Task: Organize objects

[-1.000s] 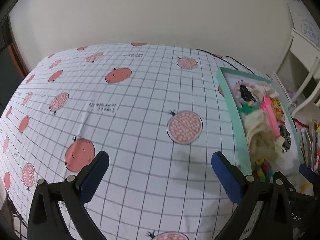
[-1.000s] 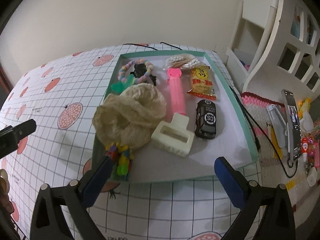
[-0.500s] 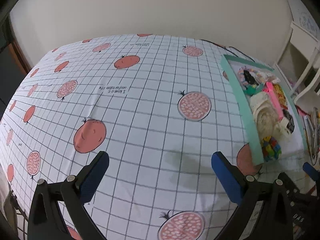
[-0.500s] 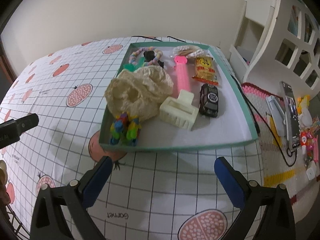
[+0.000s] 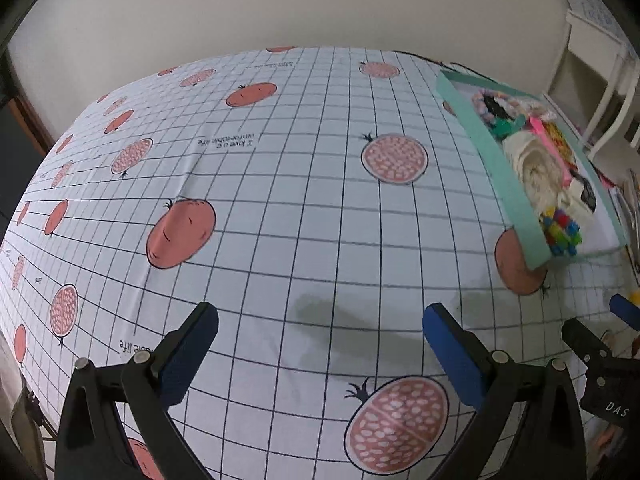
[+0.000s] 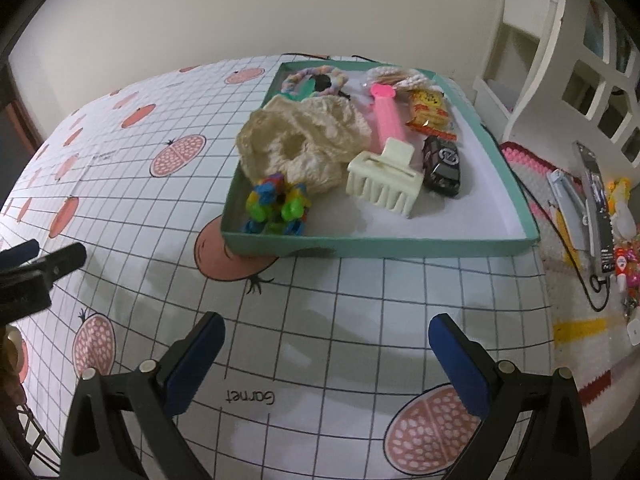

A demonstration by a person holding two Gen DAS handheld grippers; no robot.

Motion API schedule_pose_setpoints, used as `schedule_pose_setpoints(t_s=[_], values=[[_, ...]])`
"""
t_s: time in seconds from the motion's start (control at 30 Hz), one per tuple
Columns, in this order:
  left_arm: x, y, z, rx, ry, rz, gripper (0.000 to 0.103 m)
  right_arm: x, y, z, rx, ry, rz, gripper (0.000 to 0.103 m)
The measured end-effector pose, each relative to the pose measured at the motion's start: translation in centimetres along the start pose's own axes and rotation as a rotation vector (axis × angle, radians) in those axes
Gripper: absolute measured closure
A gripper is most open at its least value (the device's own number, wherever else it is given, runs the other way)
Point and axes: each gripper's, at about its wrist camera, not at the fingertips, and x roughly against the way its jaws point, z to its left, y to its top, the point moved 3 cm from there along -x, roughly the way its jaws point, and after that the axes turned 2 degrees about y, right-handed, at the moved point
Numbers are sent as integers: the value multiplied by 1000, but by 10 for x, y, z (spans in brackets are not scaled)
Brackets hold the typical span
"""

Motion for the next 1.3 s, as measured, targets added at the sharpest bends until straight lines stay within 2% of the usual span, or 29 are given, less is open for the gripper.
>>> schedule_pose_setpoints(t_s=[0.4, 0.83, 1.13, 1.3], values=[[-12, -11, -12, -45, -1, 15, 1, -16, -16, 0, -7, -11, 35, 0], [-21, -19, -13, -44, 5, 27, 1, -16, -17, 0, -15, -7, 4, 0], [-23, -22, -6, 1, -42, 18, 0, -15, -20, 1, -19, -10, -27, 0], [-22, -26, -8, -9, -47, -37, 0, -13, -23, 0, -20, -13, -51, 0]])
